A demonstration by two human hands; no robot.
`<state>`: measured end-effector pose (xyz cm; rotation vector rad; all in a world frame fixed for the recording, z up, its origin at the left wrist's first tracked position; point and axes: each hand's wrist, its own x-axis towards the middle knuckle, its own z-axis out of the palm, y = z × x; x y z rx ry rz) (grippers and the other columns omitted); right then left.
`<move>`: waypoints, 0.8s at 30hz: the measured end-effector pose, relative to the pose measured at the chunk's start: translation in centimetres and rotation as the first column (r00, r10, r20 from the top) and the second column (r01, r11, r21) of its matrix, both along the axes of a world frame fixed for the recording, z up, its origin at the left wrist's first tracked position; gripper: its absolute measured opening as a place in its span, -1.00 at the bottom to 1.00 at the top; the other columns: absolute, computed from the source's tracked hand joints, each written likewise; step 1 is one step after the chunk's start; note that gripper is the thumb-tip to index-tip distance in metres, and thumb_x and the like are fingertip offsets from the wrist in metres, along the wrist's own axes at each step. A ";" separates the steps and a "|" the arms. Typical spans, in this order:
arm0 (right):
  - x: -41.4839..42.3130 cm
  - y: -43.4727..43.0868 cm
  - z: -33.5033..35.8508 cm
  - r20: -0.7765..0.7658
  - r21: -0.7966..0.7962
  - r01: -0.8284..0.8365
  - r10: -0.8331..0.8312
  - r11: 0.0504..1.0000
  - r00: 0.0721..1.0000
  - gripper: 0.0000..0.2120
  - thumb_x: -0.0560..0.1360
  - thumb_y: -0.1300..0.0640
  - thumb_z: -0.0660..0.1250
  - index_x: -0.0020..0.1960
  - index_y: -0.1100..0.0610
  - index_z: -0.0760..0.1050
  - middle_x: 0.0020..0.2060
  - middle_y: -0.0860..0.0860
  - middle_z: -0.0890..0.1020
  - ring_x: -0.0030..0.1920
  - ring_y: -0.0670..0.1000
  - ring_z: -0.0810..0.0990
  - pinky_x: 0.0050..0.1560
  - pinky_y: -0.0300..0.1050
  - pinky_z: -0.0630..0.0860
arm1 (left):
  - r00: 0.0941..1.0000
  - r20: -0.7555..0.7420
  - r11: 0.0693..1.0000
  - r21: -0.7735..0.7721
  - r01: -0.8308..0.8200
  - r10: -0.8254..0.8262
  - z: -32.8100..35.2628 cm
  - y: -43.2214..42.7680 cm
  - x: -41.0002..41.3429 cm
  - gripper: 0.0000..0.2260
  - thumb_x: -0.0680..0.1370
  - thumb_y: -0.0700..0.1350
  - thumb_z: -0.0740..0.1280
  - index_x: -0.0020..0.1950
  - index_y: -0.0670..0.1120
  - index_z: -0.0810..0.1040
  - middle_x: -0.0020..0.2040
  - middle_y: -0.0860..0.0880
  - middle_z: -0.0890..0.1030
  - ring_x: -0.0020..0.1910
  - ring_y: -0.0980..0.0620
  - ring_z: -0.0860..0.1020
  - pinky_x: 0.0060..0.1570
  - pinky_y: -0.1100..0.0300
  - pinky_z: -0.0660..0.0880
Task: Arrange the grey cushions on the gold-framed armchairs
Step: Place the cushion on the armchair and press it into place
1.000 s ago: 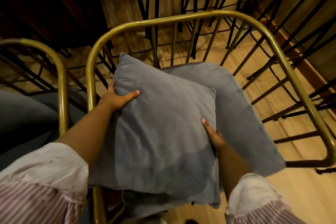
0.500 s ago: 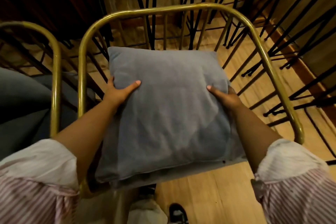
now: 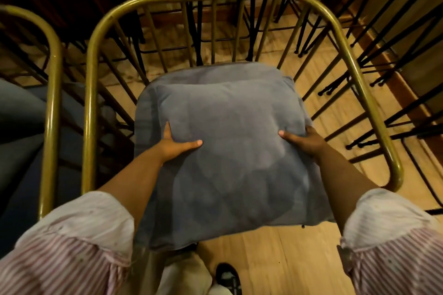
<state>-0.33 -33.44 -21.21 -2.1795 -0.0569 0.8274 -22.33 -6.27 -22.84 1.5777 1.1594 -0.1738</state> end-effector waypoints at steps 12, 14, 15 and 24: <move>-0.8 1.4 -3.4 0.120 -0.194 -0.050 0.074 0.980 0.990 0.06 0.23 -0.42 0.30 0.54 0.03 -0.03 0.51 0.14 0.20 0.46 0.24 0.24 0.41 0.21 0.26 | 0.945 -0.279 0.961 0.167 0.221 -0.169 -1.4 -1.8 0.8 -0.08 0.44 0.24 0.32 0.53 0.11 -0.29 0.55 -0.29 0.07 0.50 -0.32 0.15 0.42 -0.12 0.24; -2.4 1.7 -3.0 0.149 -0.345 -0.069 0.128 0.936 0.980 -0.14 0.41 -0.33 0.24 0.53 0.07 0.02 0.46 0.23 0.27 0.40 0.30 0.30 0.36 0.23 0.30 | 0.923 -0.272 0.935 0.153 0.319 -0.270 -0.2 -2.6 0.6 -0.17 0.51 0.14 0.29 0.55 0.06 -0.22 0.55 -0.27 0.13 0.49 -0.29 0.19 0.42 -0.07 0.26; -3.4 1.9 -2.2 0.154 -0.362 -0.108 0.174 0.926 0.973 -0.22 0.46 -0.26 0.23 0.52 0.11 0.07 0.44 0.25 0.29 0.39 0.31 0.31 0.36 0.20 0.30 | 0.900 -0.276 0.915 0.128 0.382 -0.337 0.9 -3.1 0.4 -0.20 0.53 0.09 0.30 0.56 0.02 -0.18 0.54 -0.24 0.16 0.49 -0.26 0.22 0.42 -0.03 0.26; -12.1 5.5 11.8 0.223 -0.227 -0.499 0.544 0.836 0.809 -0.43 0.55 -0.09 0.22 0.45 0.19 0.26 0.39 0.22 0.40 0.37 0.20 0.38 0.32 -0.05 0.28 | 0.859 -0.255 0.833 0.234 0.501 -0.444 15.4 -7.0 -7.1 -0.45 0.59 0.09 0.19 0.53 -0.06 0.17 0.52 -0.13 0.28 0.46 -0.15 0.30 0.41 0.04 0.28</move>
